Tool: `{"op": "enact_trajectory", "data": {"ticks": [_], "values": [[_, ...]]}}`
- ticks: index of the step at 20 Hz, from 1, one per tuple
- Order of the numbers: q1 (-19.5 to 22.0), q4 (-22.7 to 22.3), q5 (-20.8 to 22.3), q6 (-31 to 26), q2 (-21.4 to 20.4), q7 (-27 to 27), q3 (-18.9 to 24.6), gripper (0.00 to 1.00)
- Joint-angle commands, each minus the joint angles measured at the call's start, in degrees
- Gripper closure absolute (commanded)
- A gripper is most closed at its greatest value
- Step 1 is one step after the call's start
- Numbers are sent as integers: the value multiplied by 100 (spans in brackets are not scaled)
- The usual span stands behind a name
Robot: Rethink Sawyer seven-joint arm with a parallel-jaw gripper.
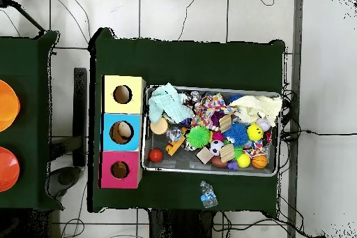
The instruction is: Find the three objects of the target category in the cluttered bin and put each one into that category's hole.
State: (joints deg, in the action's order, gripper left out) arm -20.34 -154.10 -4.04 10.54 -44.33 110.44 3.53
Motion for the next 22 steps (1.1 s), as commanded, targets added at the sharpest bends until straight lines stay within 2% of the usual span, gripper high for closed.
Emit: {"op": "enact_trajectory", "data": {"ticks": [1,14,22], "values": [[227,1323,-442,-489,252,1007,601,100],[15,1451,-545,-374,391,1122,496,100],[-79,1627,-648,-641,334,1002,440,100]]}}
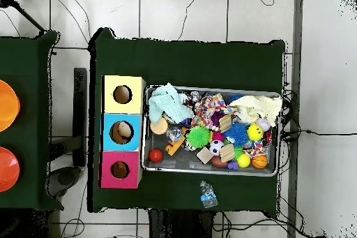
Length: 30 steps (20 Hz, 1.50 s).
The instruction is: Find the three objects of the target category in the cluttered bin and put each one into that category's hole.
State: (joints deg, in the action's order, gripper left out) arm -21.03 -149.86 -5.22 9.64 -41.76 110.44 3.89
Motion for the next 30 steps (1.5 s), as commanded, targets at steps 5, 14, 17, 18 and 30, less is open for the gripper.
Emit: {"op": "enact_trajectory", "data": {"ticks": [5,14,17,18,30], "values": [[-75,1347,-651,-662,92,1024,401,100],[-184,1488,-793,-994,-104,1049,346,100],[-234,1486,-803,-1104,-219,1011,258,100],[-196,1480,-780,-1126,-239,987,274,100],[196,926,-719,-1970,-1494,1105,579,100]]}}
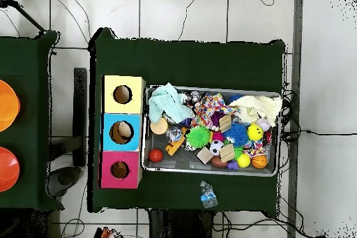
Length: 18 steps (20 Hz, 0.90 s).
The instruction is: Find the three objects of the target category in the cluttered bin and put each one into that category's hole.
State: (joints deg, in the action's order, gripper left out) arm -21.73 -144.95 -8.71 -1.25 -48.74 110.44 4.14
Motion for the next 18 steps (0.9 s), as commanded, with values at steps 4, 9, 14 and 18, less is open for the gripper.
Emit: {"op": "enact_trajectory", "data": {"ticks": [4,9,14,18], "values": [[330,401,-378,-1258,-1104,1049,576,100],[477,282,-494,-1664,-1502,985,688,100],[398,357,-526,-1978,-1672,942,553,100],[370,375,-563,-1590,-1357,953,601,100]]}}
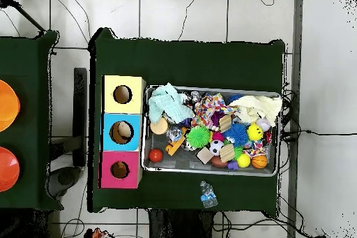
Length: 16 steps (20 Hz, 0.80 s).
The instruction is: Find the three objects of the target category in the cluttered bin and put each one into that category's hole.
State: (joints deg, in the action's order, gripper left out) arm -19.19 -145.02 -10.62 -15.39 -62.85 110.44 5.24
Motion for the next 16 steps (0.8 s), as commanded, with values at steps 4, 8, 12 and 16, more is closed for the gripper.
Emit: {"op": "enact_trajectory", "data": {"ticks": [4,8,12,16], "values": [[-145,203,-438,-9,-102,1202,359,100],[-126,-24,-408,822,327,1310,512,100],[-241,35,-299,1661,1042,1514,526,100],[-317,201,-236,2412,1834,1645,532,100]]}}
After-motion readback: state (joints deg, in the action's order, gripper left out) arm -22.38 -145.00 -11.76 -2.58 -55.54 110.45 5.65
